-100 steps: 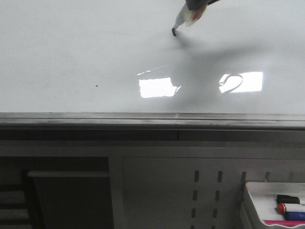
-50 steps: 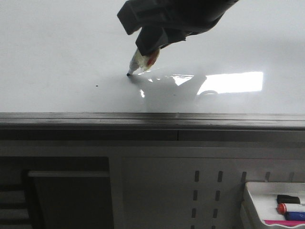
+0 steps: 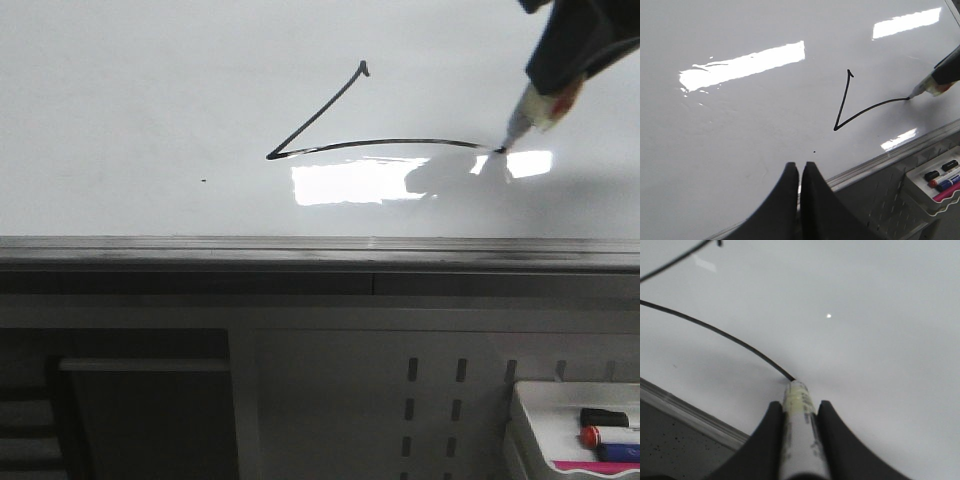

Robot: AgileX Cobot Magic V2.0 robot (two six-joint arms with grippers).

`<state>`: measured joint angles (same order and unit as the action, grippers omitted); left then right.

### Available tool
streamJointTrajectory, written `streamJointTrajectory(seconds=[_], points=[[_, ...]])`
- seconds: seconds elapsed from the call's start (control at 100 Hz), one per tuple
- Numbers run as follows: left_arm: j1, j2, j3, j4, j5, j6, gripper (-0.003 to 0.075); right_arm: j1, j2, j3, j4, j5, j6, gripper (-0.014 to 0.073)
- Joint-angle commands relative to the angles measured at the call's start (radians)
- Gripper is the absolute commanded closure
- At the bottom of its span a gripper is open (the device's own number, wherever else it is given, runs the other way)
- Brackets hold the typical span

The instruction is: Write number 4 on whiteboard

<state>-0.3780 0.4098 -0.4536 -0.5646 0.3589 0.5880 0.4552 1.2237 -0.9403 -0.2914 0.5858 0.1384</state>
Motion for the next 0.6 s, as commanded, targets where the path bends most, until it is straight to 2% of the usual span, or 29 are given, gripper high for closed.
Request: streamJointTrajectory(seconds=[0.0,0.15,0.31,0.44,0.59], points=[[0.002,0.004,-0.029,-0.025,-0.068,-0.007,0.0741,-0.029,-0.018,0.000,-0.069,0.009,-0.002,0.0645],[0.002,0.004,-0.029,-0.025,-0.068,-0.007,0.0741,0.009,-0.065,-0.028,-0.048,-0.044,-0.002,0.0645],[0.002,0.004,-0.029,-0.025,-0.068,-0.007,0.0741,0.102,-0.102,-0.058,-0.042,-0.219,-0.002,0.0645],[0.002,0.004,-0.029,-0.025,-0.068,-0.007,0.0741,0.102,-0.073,-0.062,-0.042,-0.327,-0.002,0.0645],[0.002,0.004,-0.029,-0.025,-0.068,-0.007,0.0741,0.081,-0.006,-0.085,-0.086,-0.354,-0.002,0.0645]])
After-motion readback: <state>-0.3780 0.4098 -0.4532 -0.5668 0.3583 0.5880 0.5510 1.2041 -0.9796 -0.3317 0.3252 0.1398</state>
